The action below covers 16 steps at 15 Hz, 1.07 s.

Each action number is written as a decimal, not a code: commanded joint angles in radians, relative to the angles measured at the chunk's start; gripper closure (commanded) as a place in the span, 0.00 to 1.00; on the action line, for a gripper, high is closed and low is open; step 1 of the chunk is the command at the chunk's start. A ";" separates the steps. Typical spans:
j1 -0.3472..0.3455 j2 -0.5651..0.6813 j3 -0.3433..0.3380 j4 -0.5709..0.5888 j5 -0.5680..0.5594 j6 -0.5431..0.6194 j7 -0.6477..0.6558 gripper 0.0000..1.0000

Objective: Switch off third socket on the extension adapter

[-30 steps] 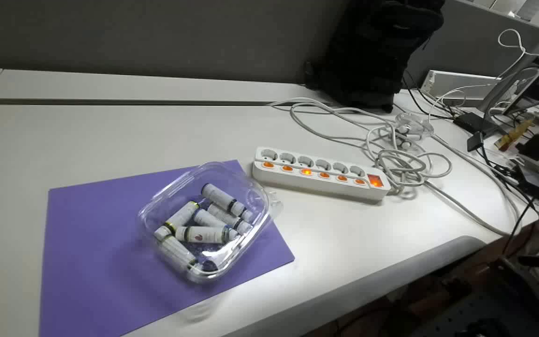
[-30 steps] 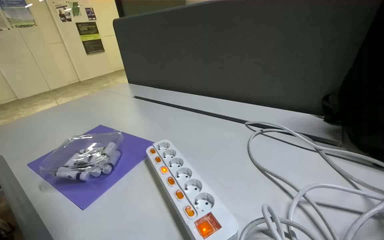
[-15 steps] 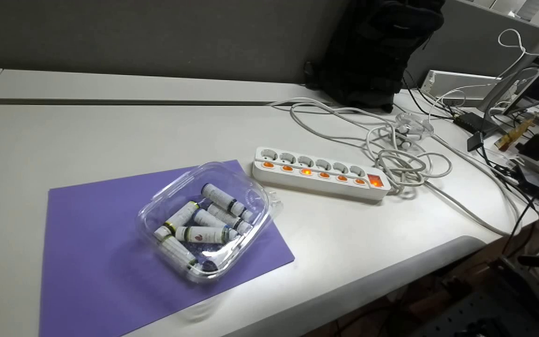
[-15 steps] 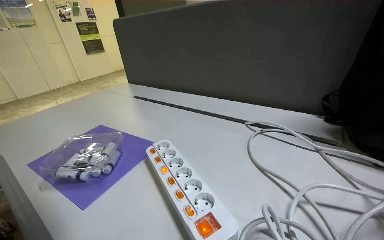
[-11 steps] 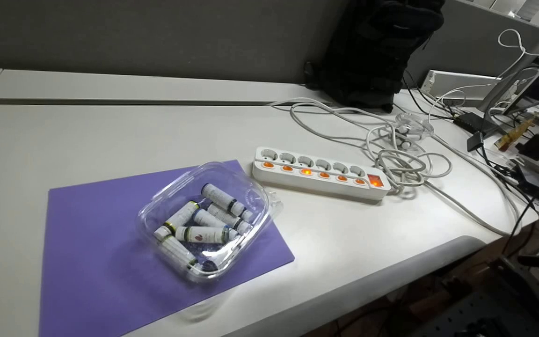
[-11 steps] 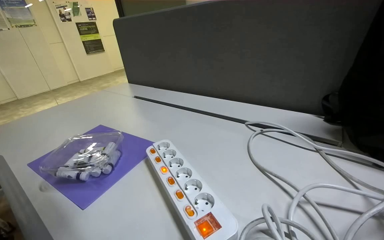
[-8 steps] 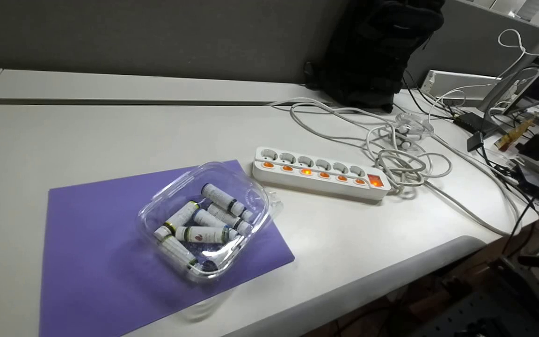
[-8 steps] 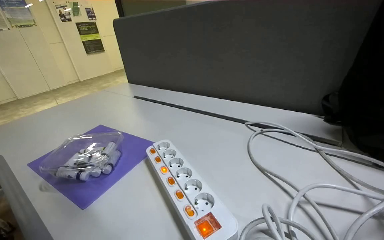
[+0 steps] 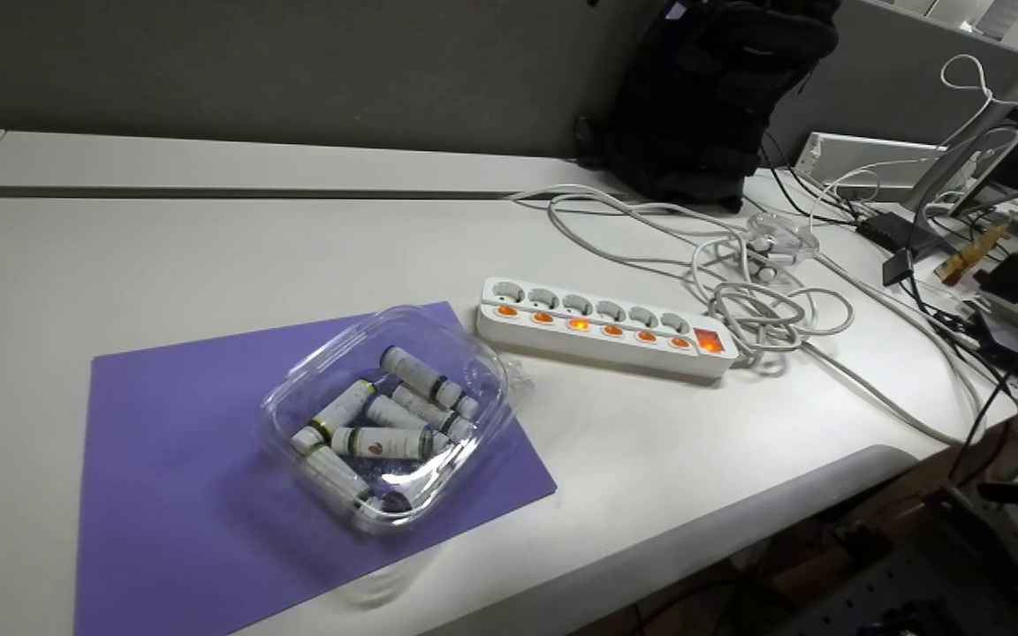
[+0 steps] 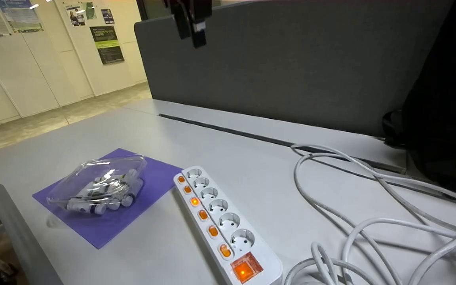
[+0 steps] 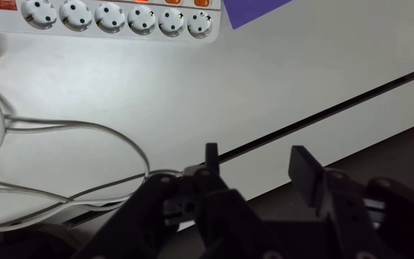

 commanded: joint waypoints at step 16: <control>-0.147 0.326 -0.073 0.243 -0.050 -0.618 -0.258 0.74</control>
